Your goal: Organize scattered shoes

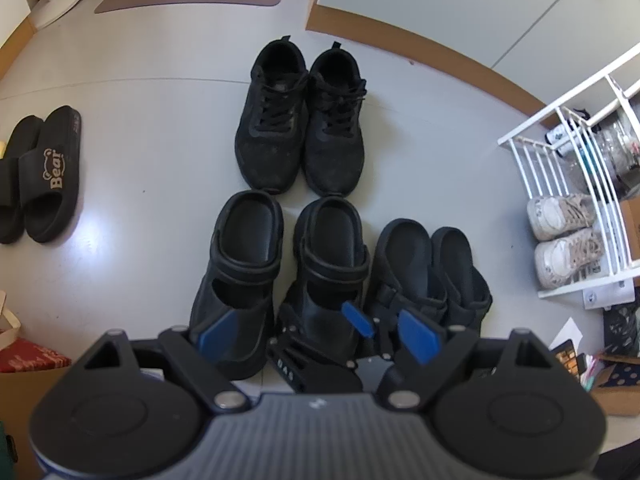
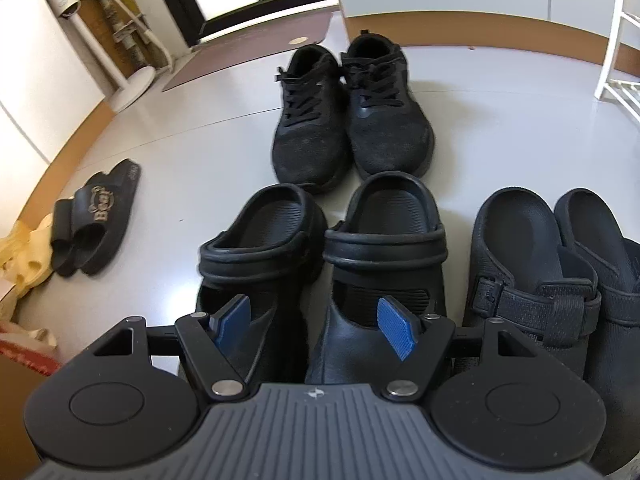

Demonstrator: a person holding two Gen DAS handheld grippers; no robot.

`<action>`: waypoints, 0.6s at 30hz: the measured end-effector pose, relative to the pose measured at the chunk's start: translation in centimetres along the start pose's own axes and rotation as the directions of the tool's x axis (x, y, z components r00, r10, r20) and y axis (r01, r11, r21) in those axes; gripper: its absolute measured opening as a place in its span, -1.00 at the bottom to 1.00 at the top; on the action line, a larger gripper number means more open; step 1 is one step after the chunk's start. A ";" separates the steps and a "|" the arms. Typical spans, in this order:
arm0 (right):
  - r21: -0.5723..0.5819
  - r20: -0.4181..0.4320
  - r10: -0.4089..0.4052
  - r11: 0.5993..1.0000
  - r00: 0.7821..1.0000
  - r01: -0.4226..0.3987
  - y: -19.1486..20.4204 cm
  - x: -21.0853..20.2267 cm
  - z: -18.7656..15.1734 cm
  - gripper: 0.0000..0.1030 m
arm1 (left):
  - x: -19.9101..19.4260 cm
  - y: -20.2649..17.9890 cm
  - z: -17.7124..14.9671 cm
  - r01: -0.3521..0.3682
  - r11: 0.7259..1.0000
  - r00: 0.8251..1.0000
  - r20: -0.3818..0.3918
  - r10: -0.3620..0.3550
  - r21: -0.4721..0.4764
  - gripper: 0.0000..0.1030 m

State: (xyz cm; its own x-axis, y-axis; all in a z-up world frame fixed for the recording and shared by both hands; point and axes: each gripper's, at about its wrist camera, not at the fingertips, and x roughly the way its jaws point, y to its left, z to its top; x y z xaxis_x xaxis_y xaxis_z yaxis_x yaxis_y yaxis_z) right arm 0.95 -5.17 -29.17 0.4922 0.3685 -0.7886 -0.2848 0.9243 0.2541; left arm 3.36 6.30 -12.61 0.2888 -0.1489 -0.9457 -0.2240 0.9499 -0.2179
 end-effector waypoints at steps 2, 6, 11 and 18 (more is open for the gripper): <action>0.010 0.017 -0.013 1.000 1.000 0.012 -0.1 0.4 0.1 0.45 | 0.1 0.1 0.1 0.002 1.000 1.000 -0.008 -0.003 -0.004 0.74; 0.003 0.043 -0.012 1.000 0.999 0.012 0.1 1.5 0.5 0.48 | -0.3 0.9 1.1 -0.012 0.999 1.000 0.017 0.013 -0.035 0.74; -0.019 0.059 -0.032 0.999 0.998 0.033 1.3 2.0 0.2 0.45 | 0.0 1.3 1.8 -0.022 0.998 1.000 0.021 0.023 -0.063 0.74; -0.055 0.048 -0.039 0.998 0.998 0.042 3.0 2.2 -0.6 0.18 | 0.3 0.8 2.0 -0.012 0.999 1.000 0.012 0.013 -0.052 0.74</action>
State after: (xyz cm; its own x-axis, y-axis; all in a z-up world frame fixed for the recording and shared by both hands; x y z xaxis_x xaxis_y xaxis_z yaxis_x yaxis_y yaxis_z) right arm 0.63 -1.68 -30.48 0.5417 0.3366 -0.7702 -0.3089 0.9319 0.1900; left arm 5.13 7.61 -12.61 0.2974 -0.1335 -0.9454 -0.2755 0.9361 -0.2188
